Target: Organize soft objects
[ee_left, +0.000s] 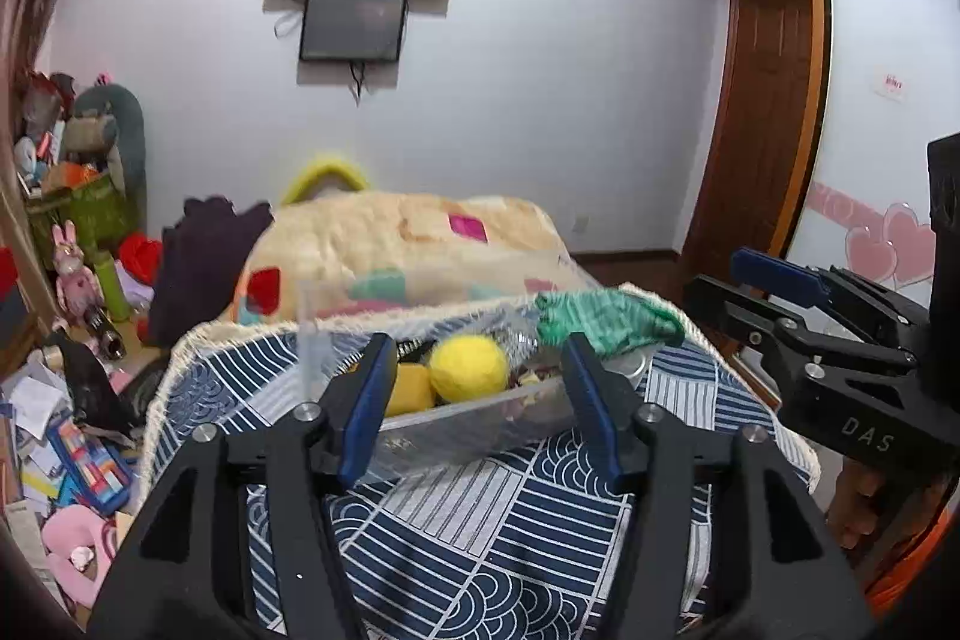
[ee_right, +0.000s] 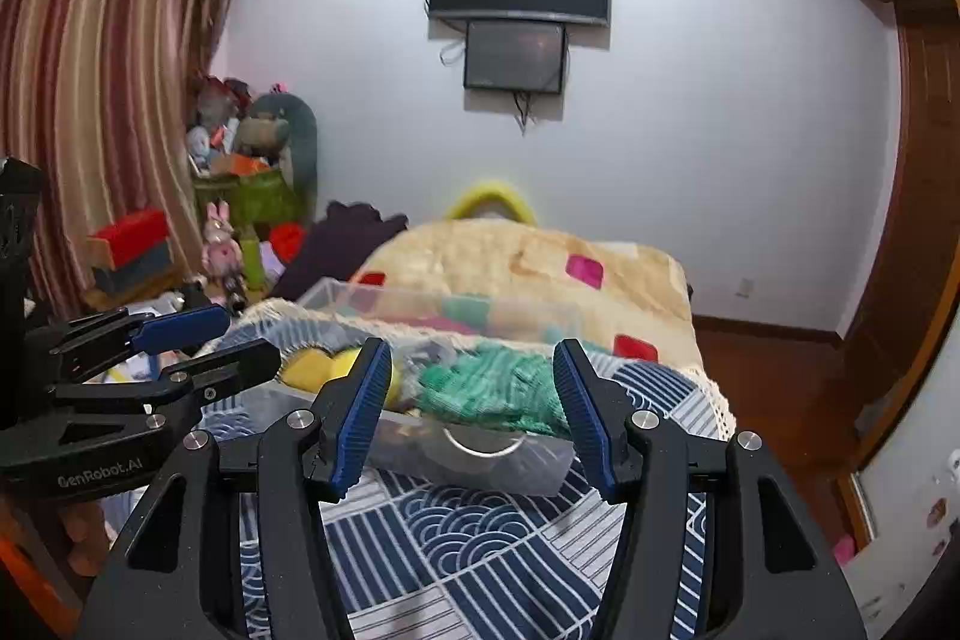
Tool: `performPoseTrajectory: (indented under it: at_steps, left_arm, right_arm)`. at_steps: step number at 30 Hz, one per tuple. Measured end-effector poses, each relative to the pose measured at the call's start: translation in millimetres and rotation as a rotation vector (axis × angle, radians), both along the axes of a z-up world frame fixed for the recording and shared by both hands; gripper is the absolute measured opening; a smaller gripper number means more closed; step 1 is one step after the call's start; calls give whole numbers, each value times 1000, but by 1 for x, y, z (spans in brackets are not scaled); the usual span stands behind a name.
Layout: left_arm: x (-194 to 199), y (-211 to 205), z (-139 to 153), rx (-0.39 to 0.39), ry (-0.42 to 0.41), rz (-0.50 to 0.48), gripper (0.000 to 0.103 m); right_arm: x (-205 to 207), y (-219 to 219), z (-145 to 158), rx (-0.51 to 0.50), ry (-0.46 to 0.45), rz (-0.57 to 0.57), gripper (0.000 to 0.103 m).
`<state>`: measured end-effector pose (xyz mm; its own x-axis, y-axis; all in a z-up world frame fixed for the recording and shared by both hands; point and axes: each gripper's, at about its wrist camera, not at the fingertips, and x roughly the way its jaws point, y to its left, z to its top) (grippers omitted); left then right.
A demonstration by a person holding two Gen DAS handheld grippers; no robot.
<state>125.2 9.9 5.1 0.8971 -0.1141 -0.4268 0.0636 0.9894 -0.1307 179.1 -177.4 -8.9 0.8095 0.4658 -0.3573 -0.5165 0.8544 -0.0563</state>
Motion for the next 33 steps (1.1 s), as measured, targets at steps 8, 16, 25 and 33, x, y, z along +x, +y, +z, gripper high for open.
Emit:
performPoseTrajectory:
  at_steps: [8, 16, 25, 33]
  left_arm:
    - [-38, -3, 23, 24, -113, 39, 77]
    - [-59, -5, 24, 52, -172, 66, 96]
    - [-68, -6, 18, 48, -195, 62, 98]
    - [-69, -8, 15, 47, -202, 67, 98]
  right_arm:
    - [-22, -7, 8, 65, -38, 37, 60]
    - [-27, -13, 0, 106, -43, 2, 85]
    - [-36, -13, -10, 100, -56, -1, 90]
    - [-36, -14, -15, 117, -55, 11, 90]
